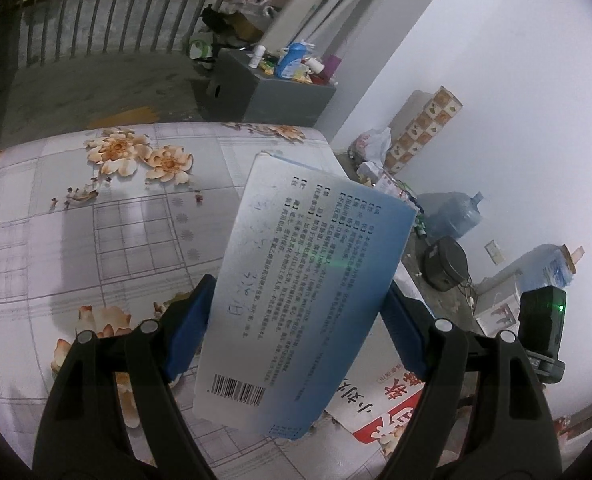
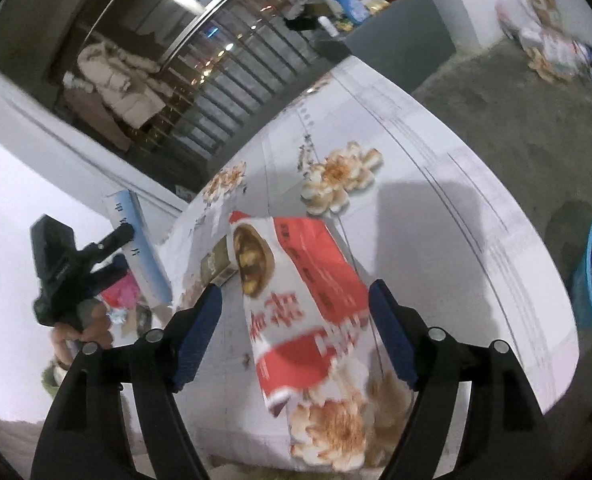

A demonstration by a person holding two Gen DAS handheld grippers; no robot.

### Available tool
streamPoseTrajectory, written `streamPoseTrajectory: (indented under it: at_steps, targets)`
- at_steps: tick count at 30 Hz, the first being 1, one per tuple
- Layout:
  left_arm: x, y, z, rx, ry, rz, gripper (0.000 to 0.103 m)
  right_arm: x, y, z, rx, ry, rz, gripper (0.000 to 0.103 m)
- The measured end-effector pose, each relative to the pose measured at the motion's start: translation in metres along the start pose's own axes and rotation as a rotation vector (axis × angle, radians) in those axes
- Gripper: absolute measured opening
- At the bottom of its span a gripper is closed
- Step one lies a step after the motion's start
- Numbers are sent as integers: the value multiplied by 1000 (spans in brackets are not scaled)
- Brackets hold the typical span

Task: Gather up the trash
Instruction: 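Carry the blue-white box with left gripper while right gripper carries the red-white bag over the wastebasket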

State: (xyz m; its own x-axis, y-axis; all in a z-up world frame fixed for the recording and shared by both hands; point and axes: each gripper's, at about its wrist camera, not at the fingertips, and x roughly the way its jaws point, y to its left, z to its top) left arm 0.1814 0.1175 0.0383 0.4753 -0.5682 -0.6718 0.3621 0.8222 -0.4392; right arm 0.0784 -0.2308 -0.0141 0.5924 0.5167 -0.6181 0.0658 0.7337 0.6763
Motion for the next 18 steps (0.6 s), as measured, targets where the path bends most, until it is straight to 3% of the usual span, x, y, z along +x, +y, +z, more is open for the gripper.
streamPoseTrajectory:
  at_steps: [6,8,14,18]
  targets:
    - [11,-4,0,2,17,-18,76,-3,-43,-32,285,49,230,74]
    - [15,-4,-1,2,20,-24,76,4,-53,-42,355,70,263,73]
    - [18,-8,0,16,18,-36,76,23,-65,-54,488,98,354,57]
    - [18,-9,0,14,18,-36,76,36,-72,-57,561,106,381,41]
